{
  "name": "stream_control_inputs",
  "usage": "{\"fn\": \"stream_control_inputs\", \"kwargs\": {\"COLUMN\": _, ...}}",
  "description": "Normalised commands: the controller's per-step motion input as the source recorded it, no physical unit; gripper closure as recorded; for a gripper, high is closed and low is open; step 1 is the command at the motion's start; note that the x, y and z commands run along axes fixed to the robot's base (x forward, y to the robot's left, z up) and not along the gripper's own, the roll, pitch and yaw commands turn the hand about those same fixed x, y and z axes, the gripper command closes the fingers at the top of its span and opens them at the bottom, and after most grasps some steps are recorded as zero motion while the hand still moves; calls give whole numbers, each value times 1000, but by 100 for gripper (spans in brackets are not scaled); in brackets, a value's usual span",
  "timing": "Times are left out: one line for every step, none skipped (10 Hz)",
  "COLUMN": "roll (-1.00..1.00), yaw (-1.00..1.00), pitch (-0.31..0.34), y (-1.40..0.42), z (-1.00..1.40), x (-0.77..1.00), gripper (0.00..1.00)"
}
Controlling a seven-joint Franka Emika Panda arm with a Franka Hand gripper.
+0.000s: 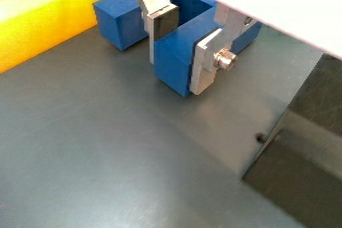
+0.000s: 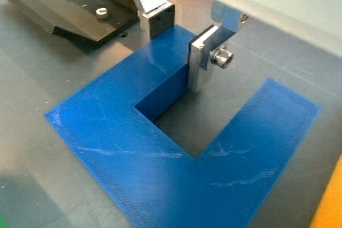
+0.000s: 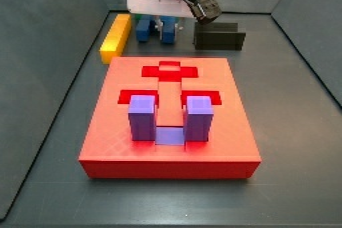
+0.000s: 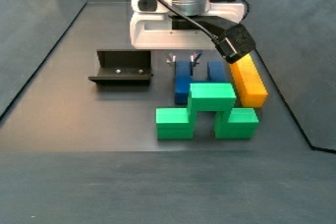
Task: Pick up the blue object. Move up. Place the blue object on the fixture. Regrasp the blue object. Move to above the board. Insert the blue object.
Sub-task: Pick up the blue object, then move up, then place the blue object on the fixture.
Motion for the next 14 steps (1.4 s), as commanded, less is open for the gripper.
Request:
{"fn": "stream_control_inputs", "kwargs": {"roll": 0, "yaw": 0, "pitch": 0, "y": 0, "z": 0, "x": 0, "gripper": 100}}
{"fn": "stream_control_inputs", "kwargs": {"roll": 0, "yaw": 0, "pitch": 0, "y": 0, "z": 833, "x": 0, "gripper": 100}}
{"fn": "stream_control_inputs", "kwargs": {"roll": 2, "yaw": -76, "pitch": 18, "y": 37, "z": 783, "x": -55, "gripper": 100}}
{"fn": "stream_control_inputs", "kwargs": {"roll": 3, "yaw": -69, "pitch": 0, "y": 20, "z": 530, "x": -71, "gripper": 100}}
{"fn": "stream_control_inputs", "kwargs": {"roll": 8, "yaw": -46, "pitch": -24, "y": 23, "z": 242, "x": -43, "gripper": 100}}
{"fn": "stream_control_inputs", "kwargs": {"roll": -49, "yaw": 0, "pitch": 0, "y": 0, "z": 0, "x": 0, "gripper": 100}}
{"fn": "stream_control_inputs", "kwargs": {"roll": -23, "yaw": 0, "pitch": 0, "y": 0, "z": 0, "x": 0, "gripper": 100}}
{"fn": "stream_control_inputs", "kwargs": {"roll": -403, "yaw": -11, "pitch": 80, "y": 0, "z": 146, "x": 183, "gripper": 100}}
{"fn": "stream_control_inputs", "kwargs": {"roll": -726, "yaw": -54, "pitch": 306, "y": 0, "z": 731, "x": 500, "gripper": 100}}
{"fn": "stream_control_inputs", "kwargs": {"roll": -763, "yaw": 0, "pitch": 409, "y": 0, "z": 669, "x": 517, "gripper": 100}}
{"fn": "stream_control_inputs", "kwargs": {"roll": -771, "yaw": 0, "pitch": 420, "y": 0, "z": 657, "x": 457, "gripper": 100}}
{"fn": "stream_control_inputs", "kwargs": {"roll": -780, "yaw": 0, "pitch": 431, "y": 0, "z": 626, "x": 511, "gripper": 100}}
{"fn": "stream_control_inputs", "kwargs": {"roll": -789, "yaw": 0, "pitch": 474, "y": 0, "z": 583, "x": 574, "gripper": 100}}
{"fn": "stream_control_inputs", "kwargs": {"roll": -900, "yaw": 0, "pitch": 360, "y": 0, "z": 477, "x": 549, "gripper": 100}}
